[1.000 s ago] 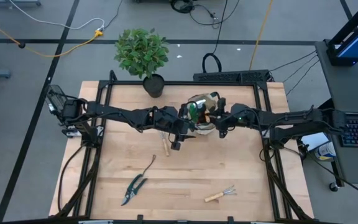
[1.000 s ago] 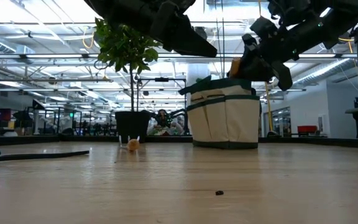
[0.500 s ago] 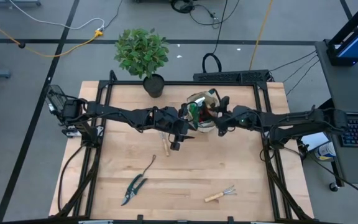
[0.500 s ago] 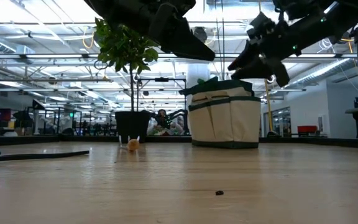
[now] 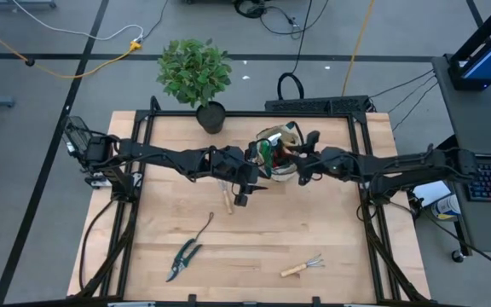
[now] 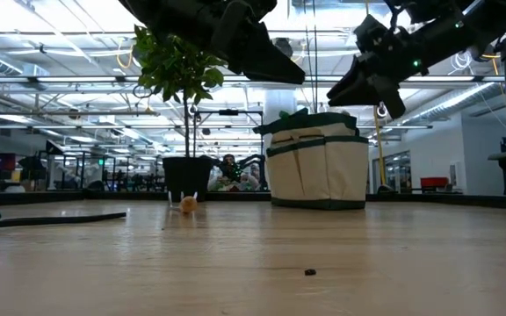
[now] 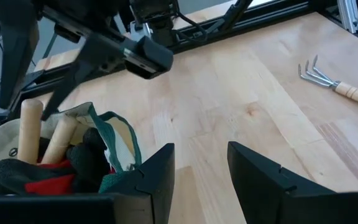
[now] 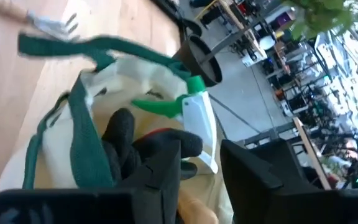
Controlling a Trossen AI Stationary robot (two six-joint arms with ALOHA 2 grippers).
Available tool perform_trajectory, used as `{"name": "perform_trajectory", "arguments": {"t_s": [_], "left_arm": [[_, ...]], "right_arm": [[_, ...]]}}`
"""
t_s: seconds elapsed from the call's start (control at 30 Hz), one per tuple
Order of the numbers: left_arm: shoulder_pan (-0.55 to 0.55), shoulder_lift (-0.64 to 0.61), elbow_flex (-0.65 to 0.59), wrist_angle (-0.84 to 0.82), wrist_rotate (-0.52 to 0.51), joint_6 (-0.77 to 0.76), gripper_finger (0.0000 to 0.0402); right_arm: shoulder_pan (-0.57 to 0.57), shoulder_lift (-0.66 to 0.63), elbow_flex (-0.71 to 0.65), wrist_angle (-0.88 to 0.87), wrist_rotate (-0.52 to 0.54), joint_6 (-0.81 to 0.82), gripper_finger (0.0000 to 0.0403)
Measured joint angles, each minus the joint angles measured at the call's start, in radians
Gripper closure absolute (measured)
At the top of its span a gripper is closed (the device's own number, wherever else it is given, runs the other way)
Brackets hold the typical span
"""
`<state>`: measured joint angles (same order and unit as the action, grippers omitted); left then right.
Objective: Pick & Place Garden tools in Gardening bag
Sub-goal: Put the brown hand rake into the light brown gardening bag
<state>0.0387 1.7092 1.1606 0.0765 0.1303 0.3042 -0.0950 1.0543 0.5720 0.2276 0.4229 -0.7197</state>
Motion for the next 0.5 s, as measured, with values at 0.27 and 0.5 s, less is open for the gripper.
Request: {"name": "perform_trajectory", "arguments": {"t_s": [0.27,0.5], "left_arm": [[-0.012,-0.038,0.000,-0.094,-0.003,-0.044,0.0247],[-0.035,-0.159,0.001,-0.331,-0.096,-0.031,0.0247]], "right_arm": [[0.102,-0.045,0.000,-0.004,-0.076,0.156,0.0341],[0.203,-0.045,0.000,-0.042,-0.298,0.288,0.0356]]}}
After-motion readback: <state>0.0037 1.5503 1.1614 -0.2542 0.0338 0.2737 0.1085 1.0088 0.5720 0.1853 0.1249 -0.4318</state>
